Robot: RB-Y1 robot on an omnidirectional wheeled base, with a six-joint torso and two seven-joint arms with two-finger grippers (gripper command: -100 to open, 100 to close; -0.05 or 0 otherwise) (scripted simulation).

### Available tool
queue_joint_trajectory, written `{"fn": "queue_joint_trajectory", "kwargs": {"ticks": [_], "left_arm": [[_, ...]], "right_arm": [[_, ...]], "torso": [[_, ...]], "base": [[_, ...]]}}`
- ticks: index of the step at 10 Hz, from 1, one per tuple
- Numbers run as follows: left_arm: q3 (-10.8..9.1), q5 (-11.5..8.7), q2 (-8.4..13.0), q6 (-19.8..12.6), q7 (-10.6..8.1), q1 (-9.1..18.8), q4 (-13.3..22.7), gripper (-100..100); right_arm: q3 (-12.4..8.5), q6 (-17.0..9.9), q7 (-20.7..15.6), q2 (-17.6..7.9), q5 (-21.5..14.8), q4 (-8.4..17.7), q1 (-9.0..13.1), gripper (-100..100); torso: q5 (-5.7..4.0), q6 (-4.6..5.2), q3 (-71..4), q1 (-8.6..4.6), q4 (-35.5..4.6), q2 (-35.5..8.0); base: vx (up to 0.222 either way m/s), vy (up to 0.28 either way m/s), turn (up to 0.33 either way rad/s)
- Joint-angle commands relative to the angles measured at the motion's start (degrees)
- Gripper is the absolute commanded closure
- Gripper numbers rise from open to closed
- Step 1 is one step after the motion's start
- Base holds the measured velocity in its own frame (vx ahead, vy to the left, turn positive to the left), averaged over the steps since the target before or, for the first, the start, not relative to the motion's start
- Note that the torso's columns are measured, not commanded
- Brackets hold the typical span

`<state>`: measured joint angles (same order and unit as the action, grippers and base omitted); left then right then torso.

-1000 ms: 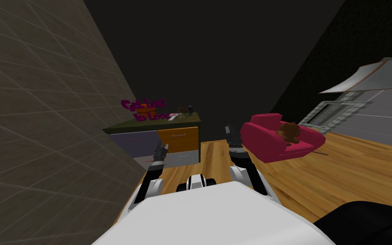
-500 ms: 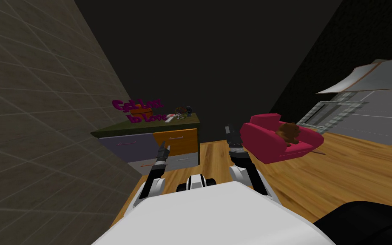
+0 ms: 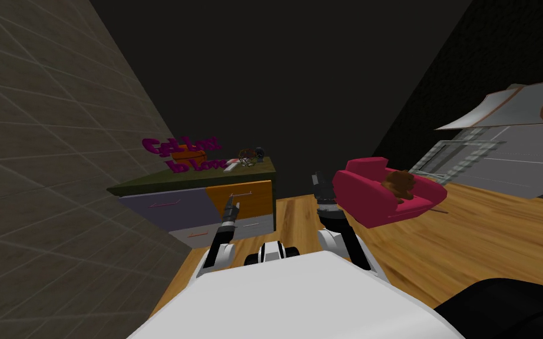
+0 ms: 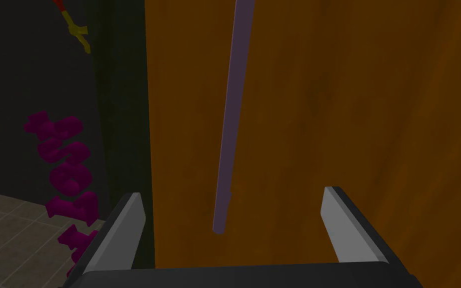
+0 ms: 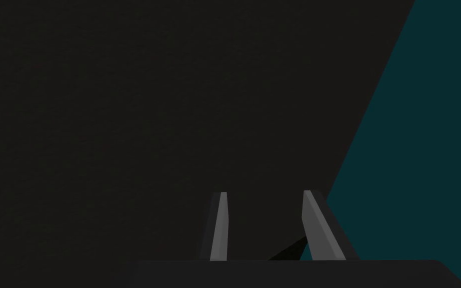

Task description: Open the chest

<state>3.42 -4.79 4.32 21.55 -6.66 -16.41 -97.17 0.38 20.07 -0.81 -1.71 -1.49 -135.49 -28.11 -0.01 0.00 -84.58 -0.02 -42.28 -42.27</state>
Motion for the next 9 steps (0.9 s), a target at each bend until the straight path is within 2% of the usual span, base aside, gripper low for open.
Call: {"fn": "queue_joint_trajectory", "kwargs": {"ticks": [1, 2, 3, 6, 9], "left_arm": [[0.18, 0.1, -3.3, 0.0, 0.03, 0.4, 1.4, -100], [0.2, 0.1, -4.1, 0.0, 0.04, 0.5, 1.5, -100], [0.21, 0.1, -3.5, 0.0, -0.01, 0.3, 1.3, -100], [-3.85, -1.7, -5.3, -1.6, 3.09, 5.4, 4.4, -100], [-6.29, -2.7, -6.2, -2.5, 4.95, 8.5, 6.2, -100]], "right_arm": [[0.0, 0.0, 0.0, 0.0, 0.0, 0.0, 0.0, 0], [0.0, 0.0, 0.0, 0.0, 0.0, 0.0, 0.0, 0], [0.0, 0.0, 0.0, 0.0, 0.0, 0.0, 0.0, 0], [0.0, 0.0, 0.0, 0.0, 0.0, 0.0, 0.0, 0], [0.0, 0.0, 0.0, 0.0, 0.0, 0.0, 0.0, 0]], "torso": [[0.0, 0.0, 0.0, 0.02, 0.0, -0.1], [0.01, 0.0, 0.1, 0.05, 0.0, -0.1], [0.02, 0.0, 0.1, 0.06, 0.0, -0.1], [0.02, 0.01, 0.1, 0.09, 0.0, -0.1], [-0.01, -0.01, 0.0, -0.03, 0.0, 0.0]], "base": [[0.031, -0.009, -0.008], [0.014, -0.003, -0.005], [0.0, 0.0, 0.0], [-0.053, 0.028, -0.167], [-0.066, 0.025, -0.124]]}}
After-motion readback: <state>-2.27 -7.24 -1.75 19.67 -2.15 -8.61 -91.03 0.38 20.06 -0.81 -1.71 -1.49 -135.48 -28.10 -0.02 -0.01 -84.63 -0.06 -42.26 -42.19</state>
